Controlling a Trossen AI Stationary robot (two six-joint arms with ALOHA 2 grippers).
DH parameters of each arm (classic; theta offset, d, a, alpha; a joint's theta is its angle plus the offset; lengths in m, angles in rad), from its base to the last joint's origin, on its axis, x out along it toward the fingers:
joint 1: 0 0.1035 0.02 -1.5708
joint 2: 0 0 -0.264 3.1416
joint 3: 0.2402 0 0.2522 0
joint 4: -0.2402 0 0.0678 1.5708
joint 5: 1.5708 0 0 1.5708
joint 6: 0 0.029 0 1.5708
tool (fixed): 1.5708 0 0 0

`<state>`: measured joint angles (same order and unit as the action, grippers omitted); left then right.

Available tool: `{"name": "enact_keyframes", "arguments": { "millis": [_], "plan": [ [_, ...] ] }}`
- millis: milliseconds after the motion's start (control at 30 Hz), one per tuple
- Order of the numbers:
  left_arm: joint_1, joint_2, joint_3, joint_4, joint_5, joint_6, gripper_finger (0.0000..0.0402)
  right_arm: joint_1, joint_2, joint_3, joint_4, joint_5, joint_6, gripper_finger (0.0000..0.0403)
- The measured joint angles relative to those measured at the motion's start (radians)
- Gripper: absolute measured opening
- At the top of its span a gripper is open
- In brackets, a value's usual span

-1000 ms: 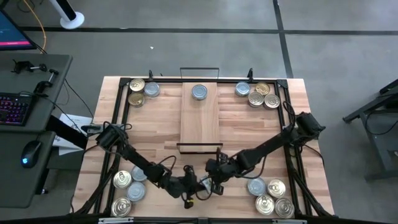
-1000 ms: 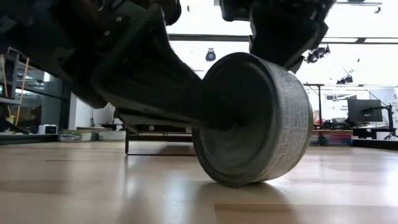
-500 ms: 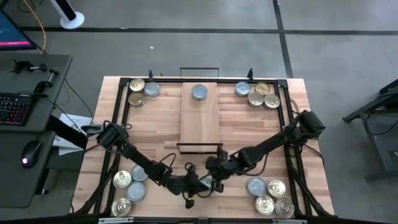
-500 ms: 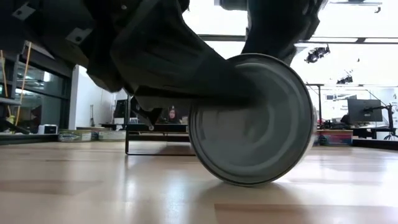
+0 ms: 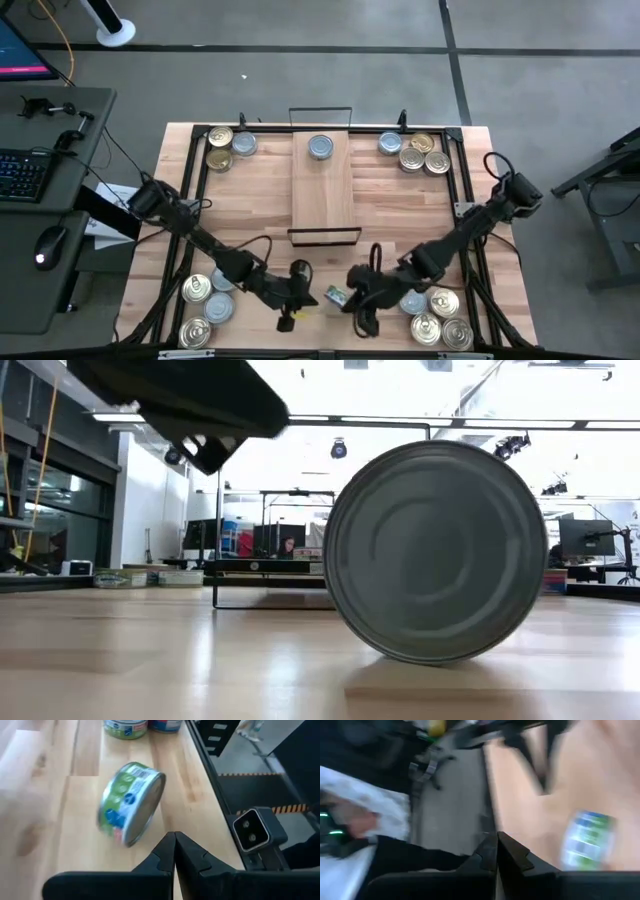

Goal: Stack canned seafood by type on shelf
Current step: Stack the green tuna can on top of the green tuna can

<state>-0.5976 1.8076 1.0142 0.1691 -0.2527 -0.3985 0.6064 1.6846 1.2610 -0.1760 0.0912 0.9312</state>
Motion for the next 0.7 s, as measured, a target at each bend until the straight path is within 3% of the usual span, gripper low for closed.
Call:
{"name": "enact_keyframes", "arguments": {
  "millis": [133, 233, 500, 700],
  "plan": [
    [-0.009, -0.064, -0.001, -0.084, -0.001, -0.012, 0.0, -0.001, 0.026, 0.0, 0.082, 0.001, 0.057, 0.0004],
    [-0.027, -0.121, -0.001, -0.141, -0.008, -0.016, 0.0, -0.016, 0.031, 0.0, 0.056, -0.056, 0.056, 0.0026],
    [-0.079, -0.244, 0.0, -0.268, -0.119, -0.078, 0.0, -0.017, 0.036, 0.0, -0.076, -0.129, -0.043, 0.0151],
    [-0.1, -0.251, -0.001, -0.249, -0.202, -0.164, 0.0, -0.007, 0.039, 0.0, 0.021, -0.108, -0.1, 0.0223]
  ]
}}
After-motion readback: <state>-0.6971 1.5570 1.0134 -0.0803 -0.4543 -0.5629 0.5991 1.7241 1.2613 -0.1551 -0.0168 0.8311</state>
